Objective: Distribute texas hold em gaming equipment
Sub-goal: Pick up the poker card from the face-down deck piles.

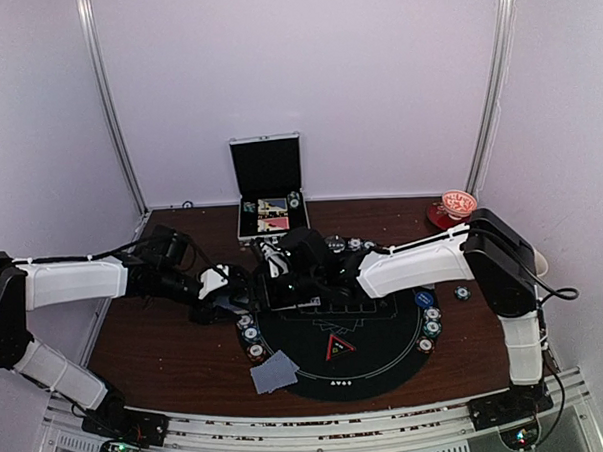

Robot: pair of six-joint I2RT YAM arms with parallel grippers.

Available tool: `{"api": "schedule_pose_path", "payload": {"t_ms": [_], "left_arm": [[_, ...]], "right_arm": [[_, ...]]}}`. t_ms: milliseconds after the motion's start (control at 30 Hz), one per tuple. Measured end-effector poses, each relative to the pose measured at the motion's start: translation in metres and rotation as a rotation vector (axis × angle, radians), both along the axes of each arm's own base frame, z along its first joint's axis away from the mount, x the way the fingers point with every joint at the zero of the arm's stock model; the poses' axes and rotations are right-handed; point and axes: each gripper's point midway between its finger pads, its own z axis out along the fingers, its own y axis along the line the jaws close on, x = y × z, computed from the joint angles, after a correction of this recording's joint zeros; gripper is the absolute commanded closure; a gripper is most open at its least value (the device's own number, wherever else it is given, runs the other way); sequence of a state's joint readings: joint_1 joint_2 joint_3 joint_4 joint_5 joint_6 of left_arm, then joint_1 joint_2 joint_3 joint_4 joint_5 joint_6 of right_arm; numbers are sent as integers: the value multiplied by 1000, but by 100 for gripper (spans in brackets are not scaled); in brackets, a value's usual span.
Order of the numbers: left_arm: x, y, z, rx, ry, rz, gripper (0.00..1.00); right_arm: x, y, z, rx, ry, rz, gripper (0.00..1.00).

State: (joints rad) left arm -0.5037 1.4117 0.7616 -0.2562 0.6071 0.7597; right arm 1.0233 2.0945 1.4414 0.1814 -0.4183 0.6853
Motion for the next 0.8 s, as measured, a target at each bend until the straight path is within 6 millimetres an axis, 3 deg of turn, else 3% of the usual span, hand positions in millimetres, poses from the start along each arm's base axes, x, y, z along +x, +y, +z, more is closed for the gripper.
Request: {"api": "schedule_pose_path", "payload": {"t_ms": [233, 533, 800], "left_arm": [[-4, -1, 2, 1, -12, -18, 44], [-4, -1, 2, 3, -18, -24, 44], [-3, 1, 0, 15, -24, -15, 44]], "right_arm": [[5, 3, -12, 2, 43, -7, 43], [11, 2, -10, 29, 67, -3, 64], [10, -7, -9, 47, 64, -2, 67]]}}
